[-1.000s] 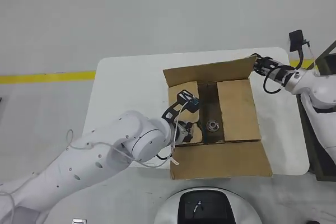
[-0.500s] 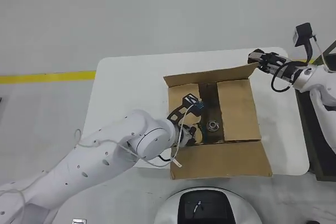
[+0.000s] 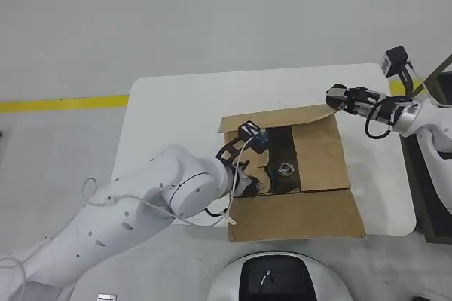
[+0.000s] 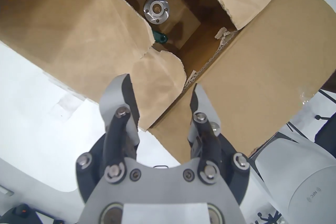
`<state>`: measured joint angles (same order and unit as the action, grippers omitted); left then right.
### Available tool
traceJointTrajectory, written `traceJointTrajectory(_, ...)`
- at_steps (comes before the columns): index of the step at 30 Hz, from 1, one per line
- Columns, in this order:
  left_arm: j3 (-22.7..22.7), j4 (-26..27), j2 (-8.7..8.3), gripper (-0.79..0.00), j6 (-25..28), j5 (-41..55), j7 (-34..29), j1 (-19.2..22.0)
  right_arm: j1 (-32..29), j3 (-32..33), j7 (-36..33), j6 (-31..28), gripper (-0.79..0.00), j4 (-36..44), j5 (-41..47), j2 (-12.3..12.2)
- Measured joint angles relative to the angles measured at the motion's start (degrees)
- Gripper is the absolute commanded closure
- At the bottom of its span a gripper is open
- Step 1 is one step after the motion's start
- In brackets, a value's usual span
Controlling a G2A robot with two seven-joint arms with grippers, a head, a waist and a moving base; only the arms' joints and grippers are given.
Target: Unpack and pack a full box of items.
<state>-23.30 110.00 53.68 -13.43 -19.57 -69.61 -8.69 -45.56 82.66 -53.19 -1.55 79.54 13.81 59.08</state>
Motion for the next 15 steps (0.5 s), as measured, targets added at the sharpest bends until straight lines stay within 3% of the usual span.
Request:
traceJointTrajectory(9, -8.7, 7.9, -4.62, -0.785, 0.6, -3.2, -3.9, -5.6, -1.6, -1.5, -1.4, -0.5, 0.0, -1.1, -2.1, -0.3)
traceJointTrajectory(15, -12.7, 9.4, -6.21, -0.785, -0.4, -2.5, -4.6, -8.6, -2.8, -2.0, -3.9, -2.1, 0.0, 0.4, -5.4, -0.8)
